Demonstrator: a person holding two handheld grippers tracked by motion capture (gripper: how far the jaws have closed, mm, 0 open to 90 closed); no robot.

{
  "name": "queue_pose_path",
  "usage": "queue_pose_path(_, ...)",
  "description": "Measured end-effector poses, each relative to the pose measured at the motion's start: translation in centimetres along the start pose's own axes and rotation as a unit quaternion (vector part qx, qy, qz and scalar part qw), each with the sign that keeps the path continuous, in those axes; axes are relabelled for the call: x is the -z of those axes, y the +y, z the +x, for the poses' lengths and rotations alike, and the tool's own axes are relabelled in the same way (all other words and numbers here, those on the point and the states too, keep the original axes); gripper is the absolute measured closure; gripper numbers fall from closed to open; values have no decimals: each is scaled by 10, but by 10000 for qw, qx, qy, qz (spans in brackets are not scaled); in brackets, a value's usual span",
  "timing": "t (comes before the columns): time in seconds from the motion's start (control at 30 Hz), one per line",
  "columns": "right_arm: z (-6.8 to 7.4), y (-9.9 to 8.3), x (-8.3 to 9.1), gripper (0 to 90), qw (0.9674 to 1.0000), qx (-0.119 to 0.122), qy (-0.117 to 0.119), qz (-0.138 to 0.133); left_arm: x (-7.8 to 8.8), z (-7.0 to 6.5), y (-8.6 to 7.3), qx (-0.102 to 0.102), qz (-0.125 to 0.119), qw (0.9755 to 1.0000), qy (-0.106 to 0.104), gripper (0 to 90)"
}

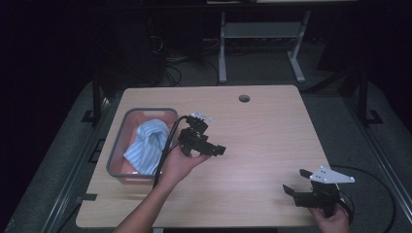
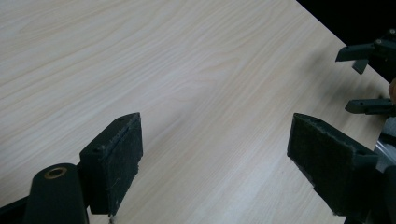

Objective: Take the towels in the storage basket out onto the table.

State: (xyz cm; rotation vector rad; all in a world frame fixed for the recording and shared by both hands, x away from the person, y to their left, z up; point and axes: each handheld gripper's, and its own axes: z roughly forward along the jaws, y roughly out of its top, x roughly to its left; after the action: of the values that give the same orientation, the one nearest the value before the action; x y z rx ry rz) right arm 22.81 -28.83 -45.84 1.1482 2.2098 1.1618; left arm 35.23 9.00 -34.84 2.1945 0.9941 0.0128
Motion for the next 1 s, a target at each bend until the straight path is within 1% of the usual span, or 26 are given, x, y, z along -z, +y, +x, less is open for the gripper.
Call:
queue_pose_path(0.03, 0, 0, 0, 147, 10000, -2, 4, 4, 2, 2, 0, 20, 34, 10000, -14, 179)
queue_pose_path(0.07, 0, 0, -1, 147, 10000, 9, 12, 4, 4, 4, 0, 74, 6, 10000, -34, 179)
queue_pose_path(0.13, 1, 1, -1, 147, 10000, 22, 16, 8, 6, 7, 0, 78, 12, 10000, -56, 181)
queue_pose_path(0.2, 2, 1, -1, 147, 10000, 48, 18, 0, 13, 13, 0, 115, -25, 9999, -91, 181)
queue_pose_path(0.27, 2, 1, -1, 147, 10000, 53, 19, 9, 18, 16, 0, 169, -99, 9998, -67, 181)
queue_pose_path(0.3, 2, 1, -1, 147, 10000, 53, 19, 9, 18, 16, 0, 169, -99, 9998, -67, 181)
queue_pose_path(0.33, 3, 1, -1, 147, 10000, 56, 10, -1, 24, 19, 0, 179, -93, 9998, -82, 181)
queue_pose_path(0.37, 3, 1, -1, 147, 10000, 53, 5, 1, 24, 19, 0, 179, -93, 9998, -82, 181)
queue_pose_path(0.4, 2, 1, -1, 147, 10000, 48, 7, 1, 27, 21, 0, 144, -100, 9998, -81, 189)
queue_pose_path(0.43, 2, 1, -1, 147, 10000, 48, 2, 8, 32, 25, 0, 155, -88, 9998, -90, 209)
queue_pose_path(0.5, 2, 1, -1, 147, 10000, 45, -1, 8, 34, 26, 0, 177, -104, 9998, -65, 203)
queue_pose_path(0.57, 2, 1, -1, 147, 10000, 49, -2, 3, 38, 31, -1, 240, -169, 9996, -52, 202)
queue_pose_path(0.6, 3, 1, -2, 147, 10000, 55, 1, 14, 40, 36, -1, 289, -148, 9995, -19, 202)
queue_pose_path(0.63, 3, 1, -2, 147, 10000, 55, 1, 14, 40, 36, -1, 289, -148, 9995, -19, 202)
queue_pose_path(0.67, 3, 1, -3, 147, 9999, 100, 22, 41, 43, 40, -2, 368, -173, 9992, 6, 202)
queue_pose_path(0.7, 3, 1, -3, 147, 9999, 100, 22, 41, 43, 40, -2, 368, -173, 9992, 6, 203)
queue_pose_path(0.77, 3, 1, -3, 147, 9999, 106, 19, 51, 48, 46, -4, 355, -190, 9992, 43, 203)
queue_pose_path(0.8, 3, 1, -3, 147, 10000, 78, 25, 48, 54, 50, -6, 350, -223, 9990, 161, 222)
queue_pose_path(0.83, 3, 1, -3, 147, 10000, 77, 24, 49, 54, 50, -6, 350, -223, 9990, 161, 223)
queue_pose_path(0.87, 3, 1, -3, 147, 10000, 75, 26, 54, 59, 56, -8, 410, -248, 9986, 206, 223)
queue_pose_path(0.9, 3, 1, -3, 147, 10000, 75, 26, 54, 59, 56, -8, 410, -248, 9986, 206, 223)
queue_pose_path(0.93, 3, 1, -3, 147, 9999, 81, 26, 55, 62, 60, -10, 430, -233, 9985, 229, 223)
queue_pose_path(1.0, 4, 1, -3, 147, 9999, 87, 28, 61, 68, 66, -13, 503, -290, 9979, 299, 223)
